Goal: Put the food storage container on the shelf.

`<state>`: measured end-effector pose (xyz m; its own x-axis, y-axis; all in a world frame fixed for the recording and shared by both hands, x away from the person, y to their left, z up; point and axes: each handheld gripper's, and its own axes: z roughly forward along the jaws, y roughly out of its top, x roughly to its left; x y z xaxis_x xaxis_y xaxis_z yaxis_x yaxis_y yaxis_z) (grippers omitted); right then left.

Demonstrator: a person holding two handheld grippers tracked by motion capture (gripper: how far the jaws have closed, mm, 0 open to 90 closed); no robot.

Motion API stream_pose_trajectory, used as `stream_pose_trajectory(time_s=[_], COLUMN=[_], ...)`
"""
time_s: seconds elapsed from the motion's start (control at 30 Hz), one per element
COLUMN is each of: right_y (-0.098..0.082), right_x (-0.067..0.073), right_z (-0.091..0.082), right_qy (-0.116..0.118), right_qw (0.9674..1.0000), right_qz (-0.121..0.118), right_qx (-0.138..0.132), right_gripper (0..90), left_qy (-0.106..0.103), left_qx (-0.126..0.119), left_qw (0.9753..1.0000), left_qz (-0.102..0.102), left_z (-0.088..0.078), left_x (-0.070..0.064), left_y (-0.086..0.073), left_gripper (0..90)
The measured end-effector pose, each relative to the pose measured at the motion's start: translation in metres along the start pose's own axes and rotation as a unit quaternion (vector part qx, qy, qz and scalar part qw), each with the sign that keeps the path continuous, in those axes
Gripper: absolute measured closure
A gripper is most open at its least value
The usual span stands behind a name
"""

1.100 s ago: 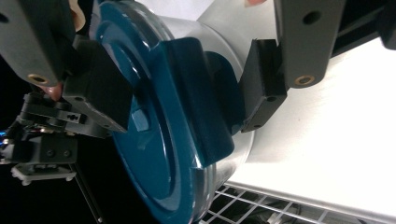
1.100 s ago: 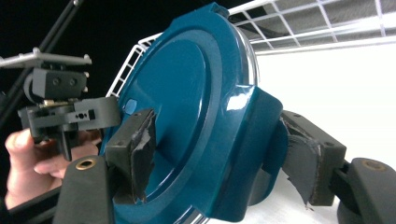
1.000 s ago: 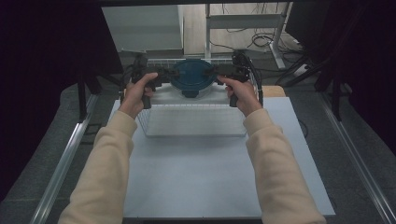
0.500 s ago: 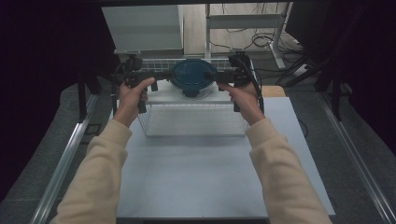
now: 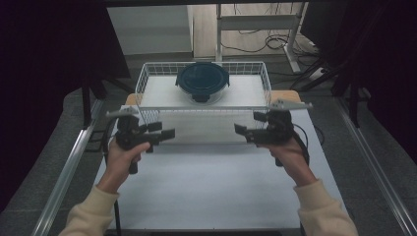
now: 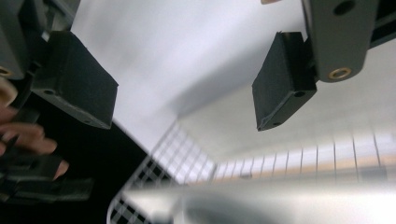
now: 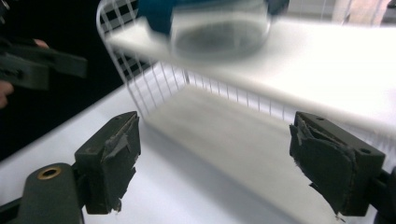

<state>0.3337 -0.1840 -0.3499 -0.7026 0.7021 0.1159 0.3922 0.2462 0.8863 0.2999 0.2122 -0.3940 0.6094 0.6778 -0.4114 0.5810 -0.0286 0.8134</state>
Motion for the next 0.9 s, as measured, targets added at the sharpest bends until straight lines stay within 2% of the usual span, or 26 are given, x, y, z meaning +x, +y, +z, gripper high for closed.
stream_pose_trajectory(time_s=[0.1, 0.27, 0.33, 0.4, 0.43, 0.47, 0.53, 0.6, 0.73, 0.9], right_y=[-0.03, -0.076, -0.092, -0.106, -0.113, -0.118, -0.125, -0.127, -0.126, -0.126], right_x=[0.007, 0.009, 0.008, 0.005, 0.002, -0.001, -0.005, -0.008, -0.006, -0.004], right_z=[-0.014, -0.027, -0.028, -0.027, -0.026, -0.023, -0.021, -0.02, -0.023, -0.026], right_qy=[-0.013, -0.018, -0.02, -0.019, -0.023, -0.025, -0.039, -0.038, -0.034, -0.029], right_qw=[0.9997, 0.9992, 0.9989, 0.9987, 0.9984, 0.9977, 0.9966, 0.9965, 0.9974, 0.9985], right_qz=[-0.016, -0.001, 0.009, 0.018, 0.022, 0.025, 0.024, 0.028, 0.028, 0.026], right_qx=[0.014, 0.034, 0.04, 0.044, 0.046, 0.058, 0.069, 0.069, 0.058, 0.039], right_gripper=[16.2, 16.2, 16.2, 16.2, 16.4, 16.4, 16.4, 16.4, 16.4, 16.1], left_qy=[0.014, 0.039, 0.05, 0.07, 0.075, 0.076, 0.077, 0.078, 0.079, 0.081], left_qx=[0.011, 0.035, 0.048, 0.054, 0.055, 0.056, 0.057, 0.057, 0.052, 0.053], left_qw=[0.9998, 0.9984, 0.9973, 0.9955, 0.9949, 0.9947, 0.9945, 0.9946, 0.995, 0.9948], left_qz=[0.013, 0.021, 0.023, 0.034, 0.039, 0.041, 0.042, 0.04, 0.032, 0.032], left_z=[-0.006, -0.008, -0.005, -0.003, -0.002, -0.002, -0.001, -0.001, -0.002, 0.002], left_x=[-0.003, 0.001, 0.003, 0.002, 0.001, 0.001, 0.0, 0.0, 0.002, 0.002], left_y=[-0.03, -0.072, -0.081, -0.087, -0.088, -0.09, -0.092, -0.093, -0.094, -0.095], left_gripper=[21.4, 20.9, 21.0, 20.8, 20.7, 20.8, 20.6, 20.6, 20.6, 20.4])
